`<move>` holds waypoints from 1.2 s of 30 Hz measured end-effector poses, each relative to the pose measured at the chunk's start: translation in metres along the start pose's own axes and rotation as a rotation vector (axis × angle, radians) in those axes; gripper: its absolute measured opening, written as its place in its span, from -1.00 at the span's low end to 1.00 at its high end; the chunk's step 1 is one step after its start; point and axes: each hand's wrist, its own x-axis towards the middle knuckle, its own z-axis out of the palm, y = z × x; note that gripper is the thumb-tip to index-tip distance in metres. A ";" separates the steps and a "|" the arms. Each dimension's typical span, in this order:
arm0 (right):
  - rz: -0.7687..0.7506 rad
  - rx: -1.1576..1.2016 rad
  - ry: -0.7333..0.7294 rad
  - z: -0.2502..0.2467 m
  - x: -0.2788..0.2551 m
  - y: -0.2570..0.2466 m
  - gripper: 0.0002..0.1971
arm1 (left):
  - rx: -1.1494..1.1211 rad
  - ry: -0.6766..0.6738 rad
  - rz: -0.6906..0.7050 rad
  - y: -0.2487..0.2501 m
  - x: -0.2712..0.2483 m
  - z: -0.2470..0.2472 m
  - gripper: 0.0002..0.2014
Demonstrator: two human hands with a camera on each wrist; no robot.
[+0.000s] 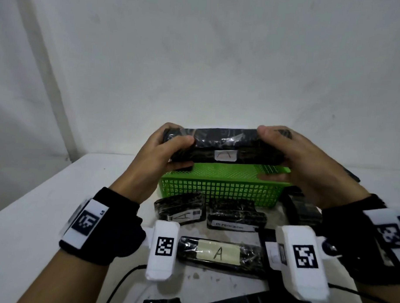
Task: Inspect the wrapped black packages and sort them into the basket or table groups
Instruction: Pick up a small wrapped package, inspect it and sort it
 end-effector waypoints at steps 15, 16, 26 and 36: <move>-0.325 0.053 0.114 0.012 0.005 0.007 -0.81 | 0.068 0.051 0.130 0.006 -0.002 -0.001 -0.51; -0.337 0.057 0.113 0.008 0.004 0.005 -0.77 | 0.094 0.039 0.118 0.007 -0.002 -0.001 -0.48; -0.109 -0.042 0.001 0.002 0.003 0.005 -0.16 | -0.104 0.091 -0.056 0.014 -0.002 -0.002 -0.32; -0.057 -0.005 0.163 0.010 0.010 0.018 -0.32 | 0.114 0.027 0.047 0.004 -0.005 0.001 -0.18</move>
